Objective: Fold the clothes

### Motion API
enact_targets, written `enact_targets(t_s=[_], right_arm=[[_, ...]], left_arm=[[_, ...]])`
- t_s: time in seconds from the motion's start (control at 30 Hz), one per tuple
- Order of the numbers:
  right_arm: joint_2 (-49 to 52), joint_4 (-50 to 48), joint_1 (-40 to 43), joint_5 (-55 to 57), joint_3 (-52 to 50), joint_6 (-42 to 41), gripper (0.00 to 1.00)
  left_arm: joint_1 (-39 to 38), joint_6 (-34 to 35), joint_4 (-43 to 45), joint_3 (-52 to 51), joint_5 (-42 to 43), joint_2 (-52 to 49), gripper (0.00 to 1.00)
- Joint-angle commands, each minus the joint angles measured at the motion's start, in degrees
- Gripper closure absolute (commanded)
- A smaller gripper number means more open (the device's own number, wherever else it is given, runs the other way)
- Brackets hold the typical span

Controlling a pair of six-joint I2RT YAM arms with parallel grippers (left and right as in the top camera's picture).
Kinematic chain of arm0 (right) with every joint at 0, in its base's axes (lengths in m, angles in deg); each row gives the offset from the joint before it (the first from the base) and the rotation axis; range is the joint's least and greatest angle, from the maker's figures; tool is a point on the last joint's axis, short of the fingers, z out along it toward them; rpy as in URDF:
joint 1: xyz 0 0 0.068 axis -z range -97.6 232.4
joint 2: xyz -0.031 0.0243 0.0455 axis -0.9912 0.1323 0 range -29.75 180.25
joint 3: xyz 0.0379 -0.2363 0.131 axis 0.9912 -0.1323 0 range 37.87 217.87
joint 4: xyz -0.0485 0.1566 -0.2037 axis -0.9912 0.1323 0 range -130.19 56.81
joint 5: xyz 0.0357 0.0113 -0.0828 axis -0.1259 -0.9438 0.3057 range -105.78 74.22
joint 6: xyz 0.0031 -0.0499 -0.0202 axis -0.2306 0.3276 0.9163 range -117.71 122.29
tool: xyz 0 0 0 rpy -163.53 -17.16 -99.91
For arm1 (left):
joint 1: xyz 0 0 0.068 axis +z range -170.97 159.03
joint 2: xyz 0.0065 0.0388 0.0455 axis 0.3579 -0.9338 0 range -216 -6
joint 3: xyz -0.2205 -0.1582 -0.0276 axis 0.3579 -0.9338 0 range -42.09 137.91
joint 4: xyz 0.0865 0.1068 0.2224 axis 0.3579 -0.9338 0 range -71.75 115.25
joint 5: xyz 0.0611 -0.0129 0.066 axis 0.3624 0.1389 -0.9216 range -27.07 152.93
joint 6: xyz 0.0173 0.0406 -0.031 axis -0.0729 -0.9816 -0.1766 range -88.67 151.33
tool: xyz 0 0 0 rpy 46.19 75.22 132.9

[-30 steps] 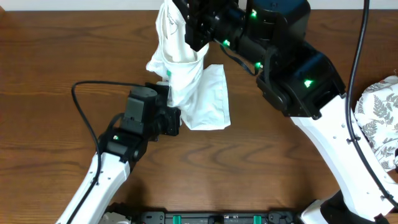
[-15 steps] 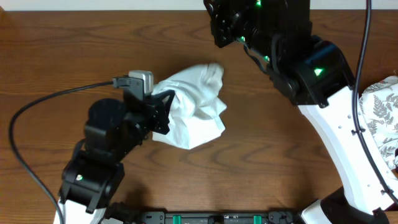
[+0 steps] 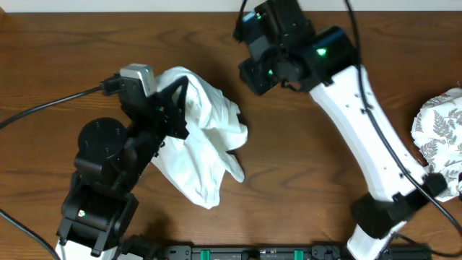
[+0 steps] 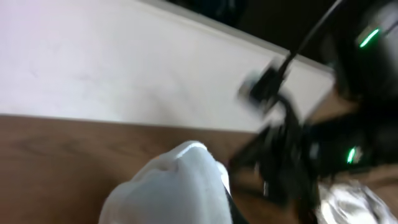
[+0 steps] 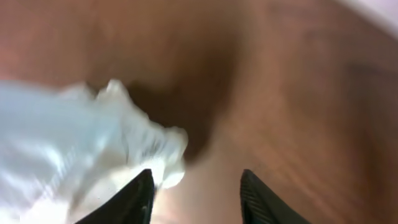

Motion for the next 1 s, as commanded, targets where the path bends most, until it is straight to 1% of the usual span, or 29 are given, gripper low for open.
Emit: enact_targets(t_s=[0.0,0.1,0.27,0.4,0.43,0.47,0.6,0.73,0.83,0.87,0.97], right_arm=[[1.7,1.1,0.3,-5.7,0.4,6.1,0.55],[2.0,1.3,0.3,-6.9,0.4,7.7,0.55],[2.1,4.5,0.0,-15.0,0.3,15.0,0.54],[2.2,5.6,-2.1,-17.6,-0.5,20.7,0.50],[2.2,5.4,-2.9,-18.2,-0.9,22.6,0.46],[2.2,5.0,-3.8,-18.4,-1.5,24.2,0.45],[2.2,0.1,-7.8,-18.4,-5.3,29.4,0.43],[2.2,-8.4,-11.2,-18.3,-10.7,29.7,0.41],[2.2,-14.7,-12.9,-18.3,-14.3,27.8,0.38],[2.2,-17.5,-13.4,-17.4,-15.6,25.9,0.37],[2.2,-23.5,-14.3,-13.7,-17.8,20.5,0.37]], left_arm=[[-0.2,-3.7,1.9,2.8,-9.5,0.5,0.94],[-0.2,-7.4,1.9,4.0,-16.2,0.5,0.94],[-0.2,-11.4,2.6,6.1,-24.3,0.5,0.94],[-0.2,-13.4,5.3,7.0,-26.4,0.5,0.94],[-0.2,-13.4,6.1,7.2,-26.7,0.5,0.94],[-0.2,-13.4,6.8,7.3,-26.7,0.5,0.94],[-0.2,-13.5,8.5,8.2,-26.8,0.4,0.94],[-0.2,-16.9,8.9,10.0,-28.5,-0.2,0.94],[-0.2,-19.5,8.9,11.8,-29.8,-0.6,0.94],[-0.2,-20.0,8.9,12.4,-30.3,-0.7,0.94],[-0.2,-21.3,8.9,13.8,-33.0,-0.8,0.94]])
